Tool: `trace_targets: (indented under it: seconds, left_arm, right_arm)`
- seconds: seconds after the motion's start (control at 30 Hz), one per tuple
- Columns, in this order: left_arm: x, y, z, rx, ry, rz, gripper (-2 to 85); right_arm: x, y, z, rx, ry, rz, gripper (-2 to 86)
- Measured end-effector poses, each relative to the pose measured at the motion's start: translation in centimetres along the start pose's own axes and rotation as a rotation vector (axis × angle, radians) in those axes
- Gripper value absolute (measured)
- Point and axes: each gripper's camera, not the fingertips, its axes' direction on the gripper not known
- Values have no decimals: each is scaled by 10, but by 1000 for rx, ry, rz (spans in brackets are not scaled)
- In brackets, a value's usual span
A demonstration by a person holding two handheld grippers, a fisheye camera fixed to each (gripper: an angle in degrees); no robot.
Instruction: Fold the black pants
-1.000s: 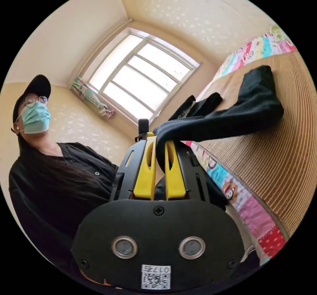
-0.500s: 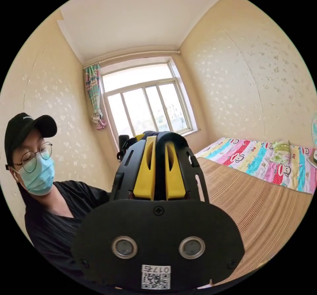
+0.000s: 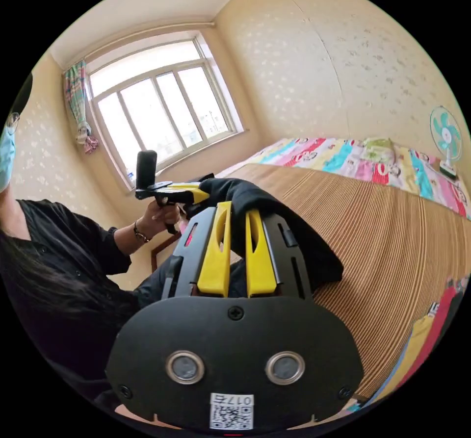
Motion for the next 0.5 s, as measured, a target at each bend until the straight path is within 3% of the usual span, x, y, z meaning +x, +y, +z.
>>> trace_targets:
  seconds: [0.07,0.17,0.33,0.43,0.5]
  left_arm:
    - [-6,62,38,-150,102,-114,56]
    - [-12,141,64,-314,163,-314,62]
    - [-80,145,10,-28,252,-589,141]
    - [-122,99,6,37,196,-592,182]
    - [-143,69,20,17,144,-566,186]
  right_arm:
    - [13,98,38,-181,-160,187,44]
    - [11,183,46,-274,-150,420,82]
    - [60,191,-10,-25,-188,672,151]
    - [102,141,-28,65,-140,661,185]
    - [127,105,-17,22,-124,616,211]
